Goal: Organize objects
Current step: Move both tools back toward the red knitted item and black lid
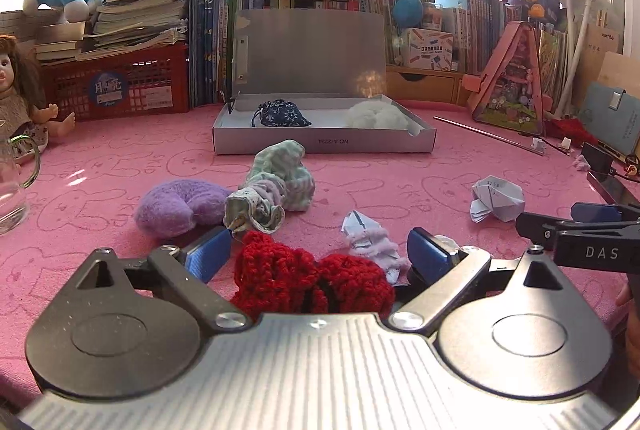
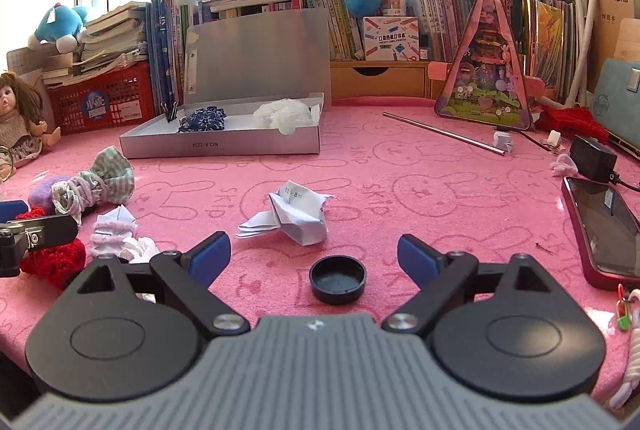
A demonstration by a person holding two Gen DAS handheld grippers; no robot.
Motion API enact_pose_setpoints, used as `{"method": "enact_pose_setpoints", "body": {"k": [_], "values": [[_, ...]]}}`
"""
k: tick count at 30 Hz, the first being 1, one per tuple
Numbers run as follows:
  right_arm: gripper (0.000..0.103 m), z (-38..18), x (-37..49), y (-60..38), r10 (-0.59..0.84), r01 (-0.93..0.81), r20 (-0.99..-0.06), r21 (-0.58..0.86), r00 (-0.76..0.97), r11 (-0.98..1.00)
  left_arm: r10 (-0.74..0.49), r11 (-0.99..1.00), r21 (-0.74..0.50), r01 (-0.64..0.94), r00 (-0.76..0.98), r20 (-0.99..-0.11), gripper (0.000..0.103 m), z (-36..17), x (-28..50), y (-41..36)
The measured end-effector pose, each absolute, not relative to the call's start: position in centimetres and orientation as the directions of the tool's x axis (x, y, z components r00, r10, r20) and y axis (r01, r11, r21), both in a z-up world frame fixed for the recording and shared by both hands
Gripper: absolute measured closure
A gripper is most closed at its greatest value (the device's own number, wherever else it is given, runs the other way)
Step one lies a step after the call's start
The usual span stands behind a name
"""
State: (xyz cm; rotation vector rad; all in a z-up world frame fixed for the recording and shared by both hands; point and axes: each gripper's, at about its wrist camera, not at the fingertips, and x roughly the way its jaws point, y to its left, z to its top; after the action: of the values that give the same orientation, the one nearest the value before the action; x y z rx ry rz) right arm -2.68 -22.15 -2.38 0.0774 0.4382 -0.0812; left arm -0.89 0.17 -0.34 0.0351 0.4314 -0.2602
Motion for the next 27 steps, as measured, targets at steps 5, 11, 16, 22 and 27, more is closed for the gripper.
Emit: {"method": "enact_pose_setpoints", "body": {"k": [5,11,16,22,27], "values": [[0.008,-2.8,-2.5,-22.9,-0.078,0.125,-0.438,0.079,0.895,0.989,-0.227,0.969,-0.009,0.246,0.878,-0.421,0.006,-0.8,-0.8,0.2],[0.008,-3.3,-2.3,-23.3,-0.091,0.143,-0.453,0.083,0.887,0.986,-0.212,0.973,-0.013,0.228,0.878,-0.428,0.005,-1.5,-0.6,0.4],[0.008,-3.8,-2.1,-23.4,-0.096,0.149,-0.465,0.080,0.880,0.986,-0.213,0.974,-0.027,0.223,0.877,-0.431,0.005,-2.0,-0.5,0.8],[0.008,-4.3,-1.9,-22.9,-0.114,0.153,-0.465,0.046,0.878,0.987,-0.217,0.972,-0.020,0.232,0.871,-0.440,0.003,-2.6,-0.3,0.6],[0.008,-4.5,-1.8,-22.4,-0.131,0.154,-0.462,0.012,0.877,0.988,-0.227,0.972,-0.055,0.228,0.860,-0.457,0.003,-3.1,0.0,0.7]]}}
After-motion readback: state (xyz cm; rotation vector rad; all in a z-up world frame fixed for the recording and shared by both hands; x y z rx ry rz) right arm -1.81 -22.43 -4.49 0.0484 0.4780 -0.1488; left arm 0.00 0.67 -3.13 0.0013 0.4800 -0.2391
